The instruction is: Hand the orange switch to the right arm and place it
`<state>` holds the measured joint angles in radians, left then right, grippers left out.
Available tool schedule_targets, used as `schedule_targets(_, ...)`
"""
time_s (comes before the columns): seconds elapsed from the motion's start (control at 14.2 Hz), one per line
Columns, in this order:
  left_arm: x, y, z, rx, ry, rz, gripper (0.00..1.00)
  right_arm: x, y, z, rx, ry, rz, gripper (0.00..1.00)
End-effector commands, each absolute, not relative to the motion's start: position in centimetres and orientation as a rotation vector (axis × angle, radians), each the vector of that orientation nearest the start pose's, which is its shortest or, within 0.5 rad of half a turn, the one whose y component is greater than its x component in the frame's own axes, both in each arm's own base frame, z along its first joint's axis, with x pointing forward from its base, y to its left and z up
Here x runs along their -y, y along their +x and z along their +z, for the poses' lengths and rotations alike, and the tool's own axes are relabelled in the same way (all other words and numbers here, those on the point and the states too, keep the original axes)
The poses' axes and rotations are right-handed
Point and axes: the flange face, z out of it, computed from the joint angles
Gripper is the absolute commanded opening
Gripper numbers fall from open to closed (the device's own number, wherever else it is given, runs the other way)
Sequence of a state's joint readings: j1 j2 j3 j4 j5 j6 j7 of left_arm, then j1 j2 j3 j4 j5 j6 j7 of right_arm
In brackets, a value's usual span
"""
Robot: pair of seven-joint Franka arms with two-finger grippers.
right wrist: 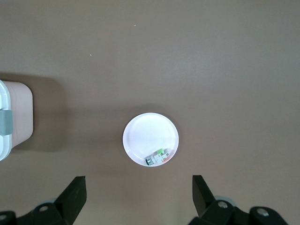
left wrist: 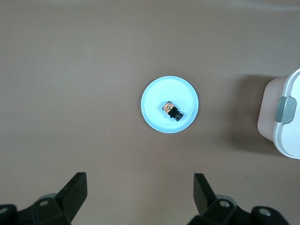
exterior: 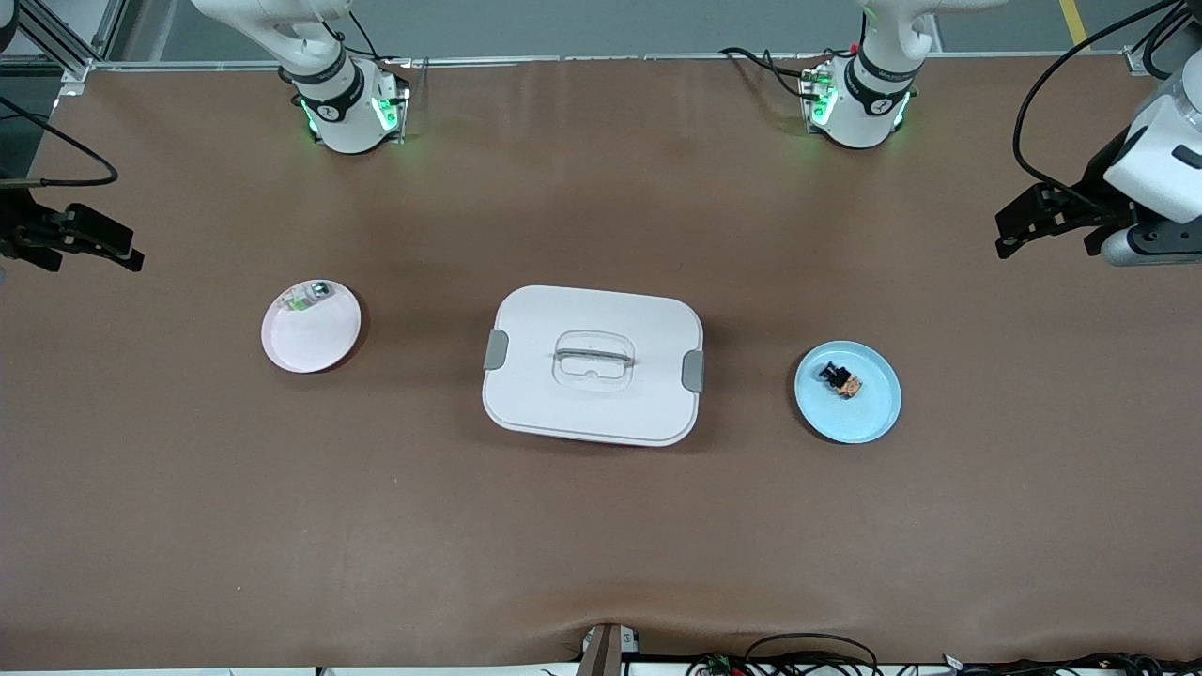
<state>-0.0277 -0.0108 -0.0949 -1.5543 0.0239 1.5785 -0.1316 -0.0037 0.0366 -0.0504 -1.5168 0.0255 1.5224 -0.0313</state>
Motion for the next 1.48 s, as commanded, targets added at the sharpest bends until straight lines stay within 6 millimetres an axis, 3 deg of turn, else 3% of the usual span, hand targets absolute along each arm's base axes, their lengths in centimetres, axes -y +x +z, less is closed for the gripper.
schedule_targets(0.0, 6.5, 54.8, 64.5, 0.001, -3.108, -0.066, 1.00, 2.7, 56.1, 62.8, -0.045, -3.131, 0.050, 1.00)
schedule_targets(0.28, 6.2, 55.4, 63.5, 0.015, -3.108, -0.038, 1.00, 3.3, 55.9, 63.3, -0.059, -3.134, 0.036, 1.00)
schedule_targets(0.56, 6.4, 58.6, 57.7, -0.133, -3.114, 0.004, 1.00, 3.9, 55.8, 63.6, -0.079, -3.134, 0.038, 1.00)
schedule_targets(0.78, 7.3, 59.0, 52.5, -0.217, -3.112, -0.022, 1.00, 4.0, 55.6, 63.9, -0.081, -3.133, 0.045, 1.00)
schedule_targets(0.99, 9.5, 59.4, 46.7, -0.308, -3.109, 0.042, 1.00, 4.1, 55.6, 64.0, -0.083, -3.135, 0.043, 1.00)
schedule_targets(1.2, 11.7, 59.3, 42.9, -0.466, -3.101, 0.020, 1.00, 4.5, 55.4, 64.3, -0.093, -3.134, 0.048, 1.00)
schedule_targets(1.34, 14.2, 59.1, 39.8, -0.607, -3.090, 0.003, 1.00, 4.7, 55.4, 64.3, -0.098, -3.134, 0.050, 1.00)
schedule_targets(1.41, 14.2, 59.3, 38.5, -0.696, -3.066, -0.008, 1.00, 4.6, 55.5, 64.2, -0.098, -3.134, 0.052, 1.00)
